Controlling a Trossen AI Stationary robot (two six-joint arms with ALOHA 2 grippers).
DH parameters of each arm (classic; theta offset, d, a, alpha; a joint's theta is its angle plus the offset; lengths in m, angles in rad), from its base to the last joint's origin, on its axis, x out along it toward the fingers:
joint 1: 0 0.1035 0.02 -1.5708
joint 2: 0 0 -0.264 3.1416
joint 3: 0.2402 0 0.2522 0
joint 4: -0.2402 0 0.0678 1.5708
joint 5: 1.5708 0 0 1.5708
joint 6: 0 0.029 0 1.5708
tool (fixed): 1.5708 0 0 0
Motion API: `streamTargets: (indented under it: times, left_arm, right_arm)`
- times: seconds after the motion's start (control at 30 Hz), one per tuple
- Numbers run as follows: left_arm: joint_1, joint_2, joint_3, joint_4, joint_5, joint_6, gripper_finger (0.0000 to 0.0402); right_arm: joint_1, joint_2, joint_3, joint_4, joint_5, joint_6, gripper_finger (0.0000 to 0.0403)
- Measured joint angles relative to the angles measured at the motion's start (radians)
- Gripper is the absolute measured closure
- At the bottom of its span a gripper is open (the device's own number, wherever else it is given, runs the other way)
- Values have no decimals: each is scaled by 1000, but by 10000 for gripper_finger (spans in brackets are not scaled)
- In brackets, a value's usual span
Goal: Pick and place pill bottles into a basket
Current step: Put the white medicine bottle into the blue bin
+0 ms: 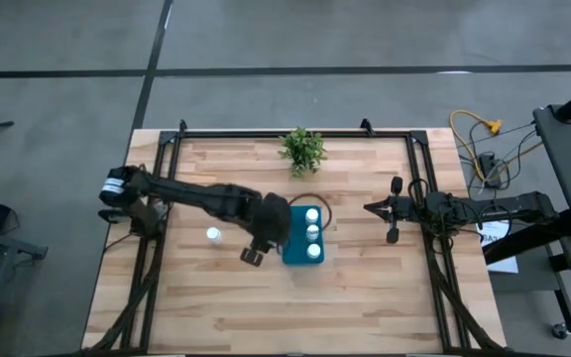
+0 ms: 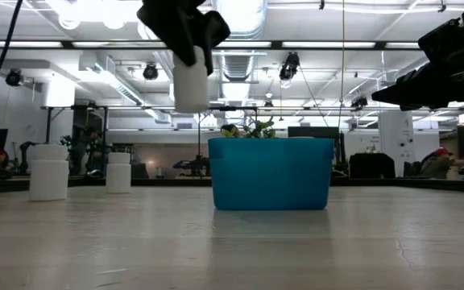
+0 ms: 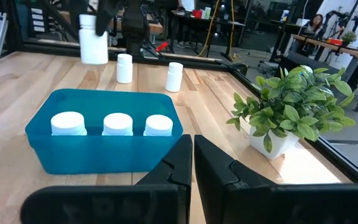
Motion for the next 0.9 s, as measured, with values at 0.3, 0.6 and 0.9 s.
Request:
streamTargets:
  times: [0.3,0.6,0.9]
  left_arm:
    - [113,0,35,4,71,-7,261]
    - [144,68,109,-1,120,1,261]
    - [155,272,354,-91,55,16,261]
  right_arm:
    - [0,0,0,0,0,-4,394]
    - [0,0,0,0,3,-7,394]
    - [1,11,0,0,4,-8,394]
